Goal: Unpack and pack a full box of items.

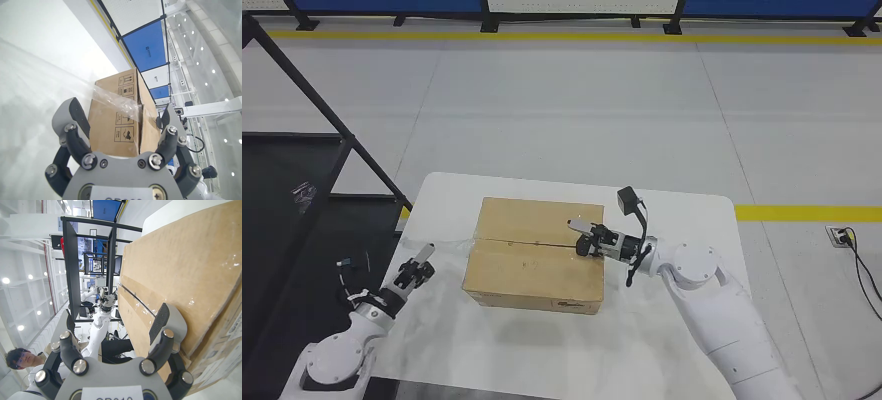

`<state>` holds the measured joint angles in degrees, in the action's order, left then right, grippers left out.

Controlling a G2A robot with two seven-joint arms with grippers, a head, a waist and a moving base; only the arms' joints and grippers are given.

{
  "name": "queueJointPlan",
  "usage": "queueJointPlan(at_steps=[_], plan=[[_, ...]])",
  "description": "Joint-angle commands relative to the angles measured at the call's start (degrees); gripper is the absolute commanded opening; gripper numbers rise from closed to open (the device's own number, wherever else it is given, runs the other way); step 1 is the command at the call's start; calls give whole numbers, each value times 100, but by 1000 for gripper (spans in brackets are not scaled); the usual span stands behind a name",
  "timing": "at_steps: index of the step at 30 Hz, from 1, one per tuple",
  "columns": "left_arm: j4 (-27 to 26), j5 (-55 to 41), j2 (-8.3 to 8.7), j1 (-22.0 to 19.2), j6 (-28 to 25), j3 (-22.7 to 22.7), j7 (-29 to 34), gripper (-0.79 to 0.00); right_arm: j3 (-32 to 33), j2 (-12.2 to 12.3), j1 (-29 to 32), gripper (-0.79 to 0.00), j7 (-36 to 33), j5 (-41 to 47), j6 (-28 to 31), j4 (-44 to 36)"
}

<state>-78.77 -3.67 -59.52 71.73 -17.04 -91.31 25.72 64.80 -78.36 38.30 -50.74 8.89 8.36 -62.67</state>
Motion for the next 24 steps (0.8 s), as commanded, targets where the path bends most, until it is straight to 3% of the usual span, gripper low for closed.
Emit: queueJointPlan(at_steps=[1, 8, 17, 24], plan=[[118, 18, -9, -76, 69, 101, 114, 0, -6, 2, -9, 0, -4, 12, 1, 3], [911, -352, -114, -698, 35, 534, 235, 0, -42, 10, -30, 0, 1, 0, -51, -46], [2201, -2002, -349, -1692, 9, 980, 795, 0, -70, 27, -27, 0, 32, -37, -161, -150], [2883, -2361, -491, -2163, -350, 1198, 725, 0, -67, 48, -14, 0, 67, -82, -267, -199]])
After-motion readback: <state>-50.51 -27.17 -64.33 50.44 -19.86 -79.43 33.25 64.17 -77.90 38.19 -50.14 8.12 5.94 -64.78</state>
